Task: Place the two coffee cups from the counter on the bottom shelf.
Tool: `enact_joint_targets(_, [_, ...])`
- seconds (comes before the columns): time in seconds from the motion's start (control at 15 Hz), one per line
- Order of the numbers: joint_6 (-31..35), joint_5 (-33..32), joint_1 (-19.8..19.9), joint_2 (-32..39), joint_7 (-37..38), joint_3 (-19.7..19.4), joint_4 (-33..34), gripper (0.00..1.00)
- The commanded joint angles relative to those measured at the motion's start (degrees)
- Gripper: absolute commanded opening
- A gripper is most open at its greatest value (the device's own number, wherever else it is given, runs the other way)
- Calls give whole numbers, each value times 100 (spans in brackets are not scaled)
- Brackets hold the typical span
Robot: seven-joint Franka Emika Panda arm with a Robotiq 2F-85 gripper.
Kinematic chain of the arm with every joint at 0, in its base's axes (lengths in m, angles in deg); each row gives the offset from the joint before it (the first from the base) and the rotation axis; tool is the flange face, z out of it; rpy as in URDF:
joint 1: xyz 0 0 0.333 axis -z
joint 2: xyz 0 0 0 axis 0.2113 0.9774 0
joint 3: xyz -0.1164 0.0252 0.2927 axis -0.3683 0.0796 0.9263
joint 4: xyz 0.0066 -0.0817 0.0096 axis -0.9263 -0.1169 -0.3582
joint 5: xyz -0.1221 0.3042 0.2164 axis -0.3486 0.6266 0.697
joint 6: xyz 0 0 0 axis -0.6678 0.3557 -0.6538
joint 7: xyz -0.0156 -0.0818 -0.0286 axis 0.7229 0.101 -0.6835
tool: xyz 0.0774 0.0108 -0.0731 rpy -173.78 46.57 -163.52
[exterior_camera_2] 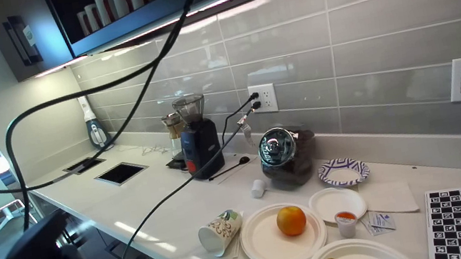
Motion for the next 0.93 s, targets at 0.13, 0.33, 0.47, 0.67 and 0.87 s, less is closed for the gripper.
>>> enact_joint_targets(0.13, [-67, 276, 77, 559, -559, 111, 728, 1])
enact_joint_targets(0.33, [-105, 407, -35, 679, -661, 34, 866, 1])
enact_joint_targets(0.47, [-101, 493, -32, 751, -737, 39, 950, 1])
enact_joint_targets(0.67, [-136, 594, -34, 871, -814, 56, 1087, 1])
enact_joint_targets(0.87, [-171, 668, -42, 965, -873, 70, 1196, 1])
